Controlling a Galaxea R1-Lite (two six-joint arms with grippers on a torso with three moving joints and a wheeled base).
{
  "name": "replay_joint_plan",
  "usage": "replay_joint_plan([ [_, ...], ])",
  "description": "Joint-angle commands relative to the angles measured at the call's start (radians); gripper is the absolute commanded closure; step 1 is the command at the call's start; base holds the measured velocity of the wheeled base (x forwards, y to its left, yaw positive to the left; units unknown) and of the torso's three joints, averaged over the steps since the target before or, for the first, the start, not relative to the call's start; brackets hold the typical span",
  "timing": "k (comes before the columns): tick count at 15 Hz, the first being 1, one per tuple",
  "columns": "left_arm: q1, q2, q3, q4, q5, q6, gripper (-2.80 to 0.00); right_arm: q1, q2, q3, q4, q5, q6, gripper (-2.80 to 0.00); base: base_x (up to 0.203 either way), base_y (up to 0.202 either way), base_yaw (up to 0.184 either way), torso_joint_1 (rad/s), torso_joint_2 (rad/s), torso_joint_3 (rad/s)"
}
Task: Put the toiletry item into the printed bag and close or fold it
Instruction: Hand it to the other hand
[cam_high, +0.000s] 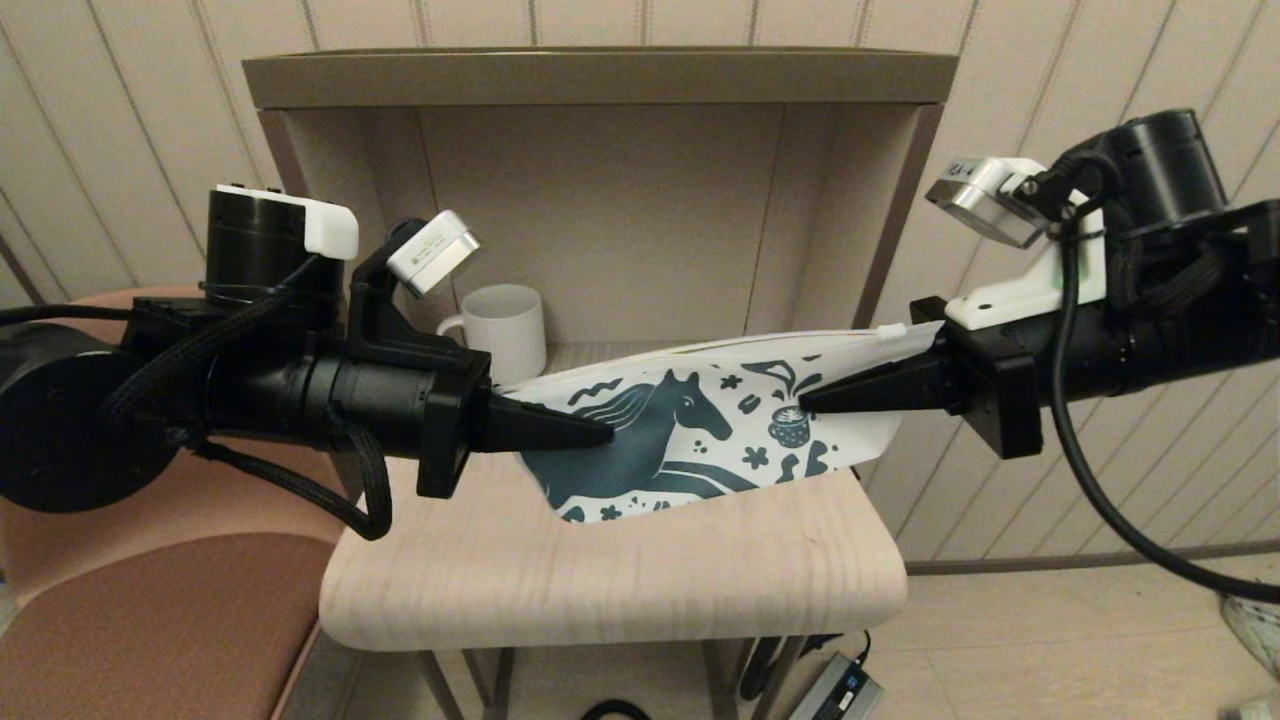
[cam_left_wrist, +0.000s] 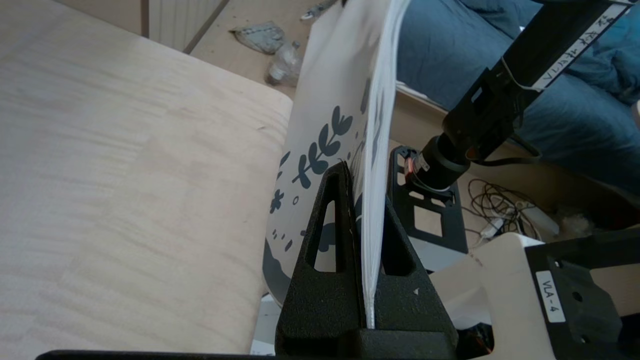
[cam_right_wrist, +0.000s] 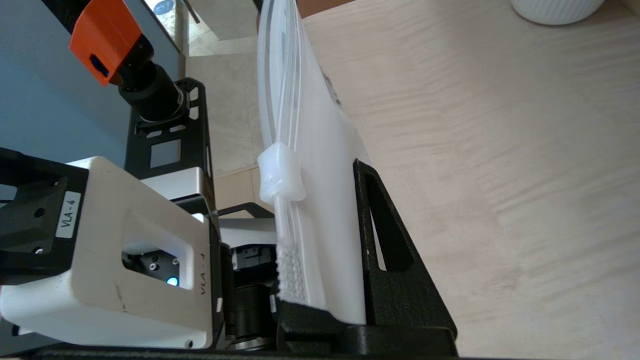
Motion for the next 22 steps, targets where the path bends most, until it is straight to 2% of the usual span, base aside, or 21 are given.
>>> replay_joint_plan([
  [1,0.000,0.010,-0.008,-0.001,-0.006,-0.001,0.00,0.004,-0.010,0.001,0.003,0.004,-0.002,0.00,0.000,0.000,0.000,0.000,0.00,0.000],
  [4,0.000,0.014,-0.010,0.001,-0.001,-0.004,0.00,0.004,-0.012,0.006,0.005,0.004,-0.001,0.00,0.000,0.000,0.000,0.000,0.00,0.000],
  [5,0.000,0.007,0.002,-0.003,0.000,0.002,-2.80,0.004,-0.012,0.008,0.002,0.003,-0.001,0.00,0.000,0.000,0.000,0.000,0.00,0.000],
  [9,0.000,-0.011,0.002,-0.011,0.000,0.008,-2.80,0.004,-0.012,0.029,-0.001,0.002,-0.001,0.00,0.000,0.000,0.000,0.000,0.00,0.000],
  [14,0.070,-0.070,-0.020,-0.012,-0.004,0.006,-2.80,0.013,-0.013,0.059,-0.006,0.000,-0.001,0.00,0.000,0.000,0.000,0.000,0.00,0.000],
  [16,0.088,-0.087,-0.029,-0.010,-0.011,0.004,-2.80,0.052,-0.010,0.078,-0.006,0.000,0.000,0.00,0.000,0.000,0.000,0.000,0.00,0.000],
  [19,0.083,-0.077,-0.045,-0.010,-0.097,0.004,-2.80,0.143,0.017,0.066,-0.005,0.003,0.018,0.00,0.000,0.000,0.000,0.000,0.00,0.000],
  [21,0.047,-0.052,-0.058,-0.010,-0.163,0.006,-2.80,0.167,0.034,0.028,0.021,0.009,0.039,0.00,0.000,0.000,0.000,0.000,0.00,0.000],
  [22,0.024,-0.043,-0.057,-0.011,-0.169,0.008,-2.80,0.169,0.040,0.009,0.047,0.011,0.045,0.00,0.000,0.000,0.000,0.000,0.00,0.000],
])
